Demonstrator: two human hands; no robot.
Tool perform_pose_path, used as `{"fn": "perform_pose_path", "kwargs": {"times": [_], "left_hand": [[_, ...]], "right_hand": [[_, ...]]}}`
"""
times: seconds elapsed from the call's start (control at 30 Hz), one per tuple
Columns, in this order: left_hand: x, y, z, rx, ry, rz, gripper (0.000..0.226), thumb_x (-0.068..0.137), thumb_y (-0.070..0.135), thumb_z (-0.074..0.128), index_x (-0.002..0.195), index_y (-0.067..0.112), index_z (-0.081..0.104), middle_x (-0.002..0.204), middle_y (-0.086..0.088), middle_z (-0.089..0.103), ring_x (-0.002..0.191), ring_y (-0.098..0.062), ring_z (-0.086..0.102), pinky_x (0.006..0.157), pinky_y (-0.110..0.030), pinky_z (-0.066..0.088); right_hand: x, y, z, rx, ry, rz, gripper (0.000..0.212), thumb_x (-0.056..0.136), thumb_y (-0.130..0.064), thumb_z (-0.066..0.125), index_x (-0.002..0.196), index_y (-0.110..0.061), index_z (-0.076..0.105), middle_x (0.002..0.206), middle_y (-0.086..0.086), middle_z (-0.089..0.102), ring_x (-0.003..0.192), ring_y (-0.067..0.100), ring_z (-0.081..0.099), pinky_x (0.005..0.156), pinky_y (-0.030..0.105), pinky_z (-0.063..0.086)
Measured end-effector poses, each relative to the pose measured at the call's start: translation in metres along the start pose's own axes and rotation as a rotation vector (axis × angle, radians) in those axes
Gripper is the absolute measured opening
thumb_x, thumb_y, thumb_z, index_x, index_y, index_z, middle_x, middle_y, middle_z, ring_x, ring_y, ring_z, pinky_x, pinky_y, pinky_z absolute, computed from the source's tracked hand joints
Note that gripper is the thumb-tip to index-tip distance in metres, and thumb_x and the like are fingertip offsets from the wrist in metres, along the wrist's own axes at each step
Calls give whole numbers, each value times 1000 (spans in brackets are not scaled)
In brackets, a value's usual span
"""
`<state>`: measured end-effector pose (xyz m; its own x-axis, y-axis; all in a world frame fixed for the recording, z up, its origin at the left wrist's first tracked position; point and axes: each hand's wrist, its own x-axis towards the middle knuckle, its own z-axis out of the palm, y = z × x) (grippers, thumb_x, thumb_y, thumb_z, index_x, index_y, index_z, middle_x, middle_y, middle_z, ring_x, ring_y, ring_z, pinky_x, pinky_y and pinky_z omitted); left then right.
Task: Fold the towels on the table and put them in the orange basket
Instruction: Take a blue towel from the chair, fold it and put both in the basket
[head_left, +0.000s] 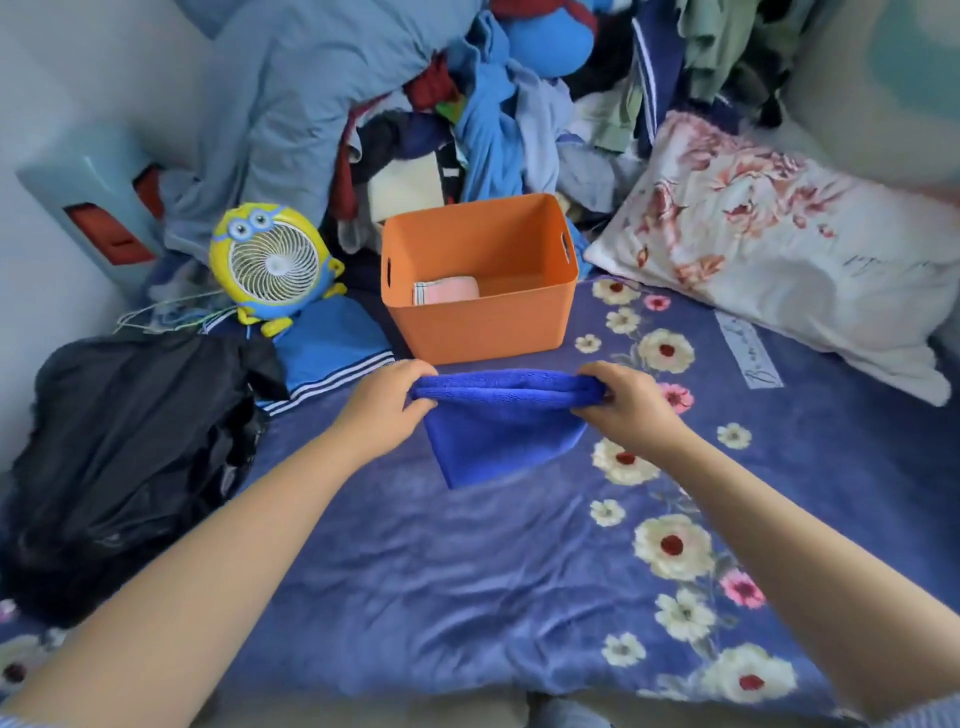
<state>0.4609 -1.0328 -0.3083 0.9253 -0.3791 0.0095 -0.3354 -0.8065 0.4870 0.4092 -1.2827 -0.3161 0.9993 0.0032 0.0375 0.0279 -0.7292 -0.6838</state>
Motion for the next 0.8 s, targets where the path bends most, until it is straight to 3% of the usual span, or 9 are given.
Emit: {"fn": "perform_pose_path", "kwargs": {"times": [0.1,0.2,0.27,0.37,0.5,0.57,0.67,0.7,0.8], "left_hand": [[61,-8,-10,-188,43,-96,18,85,5,57,103,6,58,95,1,56,90,-18,53,82,-30,42],[117,-14,-14,-313,141,-175,22,87,8,56,109,7,56,97,4,55,88,-12,53,73,-20,40],[156,-19,-15,-398,211,-228,23,87,10,56,110,9,56,96,5,56,85,-8,53,70,-13,38],[212,-32,-14,-502,295,-266,17,86,8,57,102,12,58,88,7,57,73,1,52,58,1,39],[276,-50,-12,-520,406,-252,12,86,10,56,93,20,55,83,13,57,71,1,51,57,4,34],[315,-62,-7,-565,419,-233,17,88,9,54,103,16,56,94,4,57,73,1,52,60,2,35],[356,-77,4,-625,404,-232,20,89,5,50,101,21,51,81,14,54,62,12,51,56,2,36],[368,-84,10,-638,391,-239,21,89,4,49,98,23,49,77,17,53,61,9,51,54,2,36],[403,-113,41,-629,316,-300,16,91,7,48,97,21,50,74,17,51,66,-3,49,52,-4,37]], "right_hand": [[61,2,-9,85,49,40,29,74,3,62,103,0,61,92,17,65,81,28,57,75,32,44],[117,6,-20,182,91,92,33,76,3,61,107,-8,61,87,4,62,79,18,57,73,25,45],[158,8,-27,248,105,113,34,77,2,61,109,-8,60,90,6,62,81,22,60,80,31,49],[217,13,-32,284,138,110,33,78,3,60,110,-7,60,91,11,64,92,33,62,81,33,48],[283,19,-30,281,167,62,29,81,2,58,109,-3,58,96,20,65,89,34,60,76,24,44],[320,27,-22,268,198,40,31,82,2,55,113,-4,56,95,11,62,83,24,56,68,16,39],[364,41,-5,273,182,72,35,86,-3,51,121,-9,49,96,2,54,78,17,48,58,23,40],[378,48,2,250,178,92,36,87,-5,49,123,-10,46,98,2,53,79,16,47,63,28,39],[418,72,33,191,152,150,36,89,-6,45,125,-8,42,112,11,54,97,23,50,74,23,32]]}}
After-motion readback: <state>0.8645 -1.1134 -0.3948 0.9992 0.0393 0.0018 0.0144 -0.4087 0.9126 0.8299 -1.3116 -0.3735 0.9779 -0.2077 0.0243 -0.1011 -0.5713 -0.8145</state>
